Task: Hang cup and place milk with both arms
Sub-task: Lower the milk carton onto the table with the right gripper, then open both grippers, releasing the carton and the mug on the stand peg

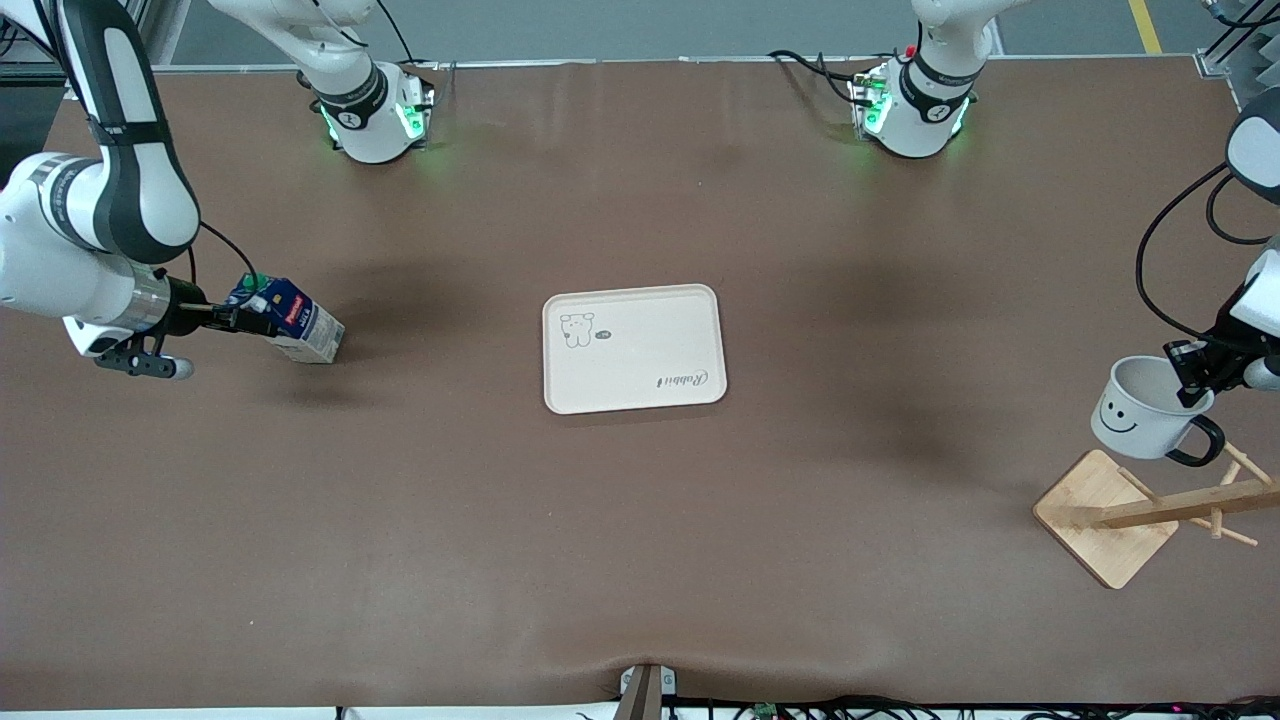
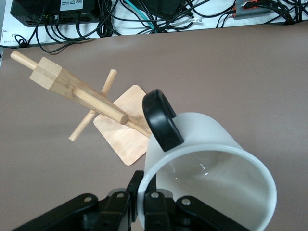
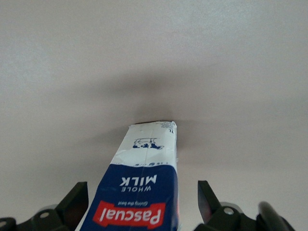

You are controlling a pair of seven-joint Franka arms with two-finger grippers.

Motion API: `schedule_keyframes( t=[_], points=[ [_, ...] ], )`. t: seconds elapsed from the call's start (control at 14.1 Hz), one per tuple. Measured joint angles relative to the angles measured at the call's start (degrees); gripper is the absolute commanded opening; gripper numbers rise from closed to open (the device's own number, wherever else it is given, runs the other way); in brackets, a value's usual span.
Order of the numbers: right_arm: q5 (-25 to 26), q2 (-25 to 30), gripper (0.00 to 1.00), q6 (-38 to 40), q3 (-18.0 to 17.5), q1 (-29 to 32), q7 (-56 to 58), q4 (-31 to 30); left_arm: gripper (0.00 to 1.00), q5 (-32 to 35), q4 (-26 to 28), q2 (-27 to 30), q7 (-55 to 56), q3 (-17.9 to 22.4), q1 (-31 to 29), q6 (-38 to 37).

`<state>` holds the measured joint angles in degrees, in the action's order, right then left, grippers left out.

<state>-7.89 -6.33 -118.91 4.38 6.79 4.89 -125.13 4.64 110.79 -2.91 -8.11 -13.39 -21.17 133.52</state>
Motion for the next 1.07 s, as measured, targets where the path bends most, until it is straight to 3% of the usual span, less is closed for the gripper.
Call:
schedule_keyframes(
  t=[0.71,1.07],
  points=[
    [0.00,-0.03,1.00,0.32,-0.29,0.00,0.09,1.61,0.00,0.00,0.02,0.06,-1.17,-0.02,-0.09,-2.34],
    [0.01,-1.91,1.00,3.70,-0.35,0.00,0.70,10.60,0.00,0.00,-0.69,0.27,-2.50,0.05,-0.11,-2.36]
  ],
)
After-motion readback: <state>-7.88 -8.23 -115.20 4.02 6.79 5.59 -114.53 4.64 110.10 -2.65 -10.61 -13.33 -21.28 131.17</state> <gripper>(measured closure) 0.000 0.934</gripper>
